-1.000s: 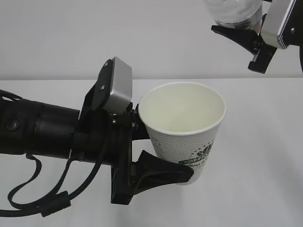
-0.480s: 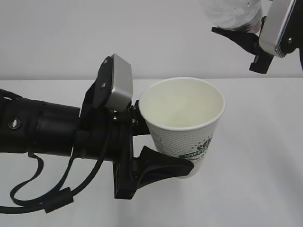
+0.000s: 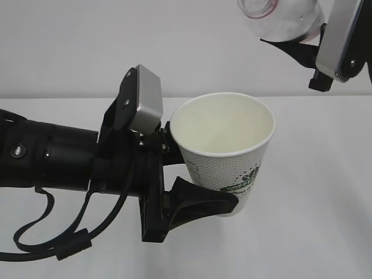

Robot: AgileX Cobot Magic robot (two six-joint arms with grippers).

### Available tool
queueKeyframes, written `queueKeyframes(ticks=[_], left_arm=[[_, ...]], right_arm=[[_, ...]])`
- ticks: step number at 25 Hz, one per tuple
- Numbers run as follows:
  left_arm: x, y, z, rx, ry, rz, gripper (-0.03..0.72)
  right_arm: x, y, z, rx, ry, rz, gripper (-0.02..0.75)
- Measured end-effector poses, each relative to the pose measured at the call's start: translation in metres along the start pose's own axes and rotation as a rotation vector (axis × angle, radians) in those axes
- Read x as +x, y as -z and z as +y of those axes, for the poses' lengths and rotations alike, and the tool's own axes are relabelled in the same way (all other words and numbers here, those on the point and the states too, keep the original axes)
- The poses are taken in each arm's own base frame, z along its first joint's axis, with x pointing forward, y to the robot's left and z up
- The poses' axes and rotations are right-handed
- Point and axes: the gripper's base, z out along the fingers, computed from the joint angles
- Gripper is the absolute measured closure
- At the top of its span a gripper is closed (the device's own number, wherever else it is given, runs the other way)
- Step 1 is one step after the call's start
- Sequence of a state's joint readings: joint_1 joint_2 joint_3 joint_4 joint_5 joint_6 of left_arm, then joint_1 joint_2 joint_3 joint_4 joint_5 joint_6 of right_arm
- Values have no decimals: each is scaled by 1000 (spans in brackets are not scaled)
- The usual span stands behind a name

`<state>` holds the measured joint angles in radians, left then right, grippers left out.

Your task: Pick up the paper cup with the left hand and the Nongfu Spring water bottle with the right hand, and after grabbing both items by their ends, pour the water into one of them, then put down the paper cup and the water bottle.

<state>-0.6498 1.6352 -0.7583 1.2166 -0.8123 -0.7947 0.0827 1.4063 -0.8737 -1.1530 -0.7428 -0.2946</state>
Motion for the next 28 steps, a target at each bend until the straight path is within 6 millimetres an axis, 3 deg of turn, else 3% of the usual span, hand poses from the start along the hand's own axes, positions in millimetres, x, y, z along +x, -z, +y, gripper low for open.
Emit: queueKeyframes(ticks=[28], left_arm=[[-1, 0, 1, -6, 8, -6, 143]], right_arm=[[-3, 0, 0, 2, 232, -29, 253]])
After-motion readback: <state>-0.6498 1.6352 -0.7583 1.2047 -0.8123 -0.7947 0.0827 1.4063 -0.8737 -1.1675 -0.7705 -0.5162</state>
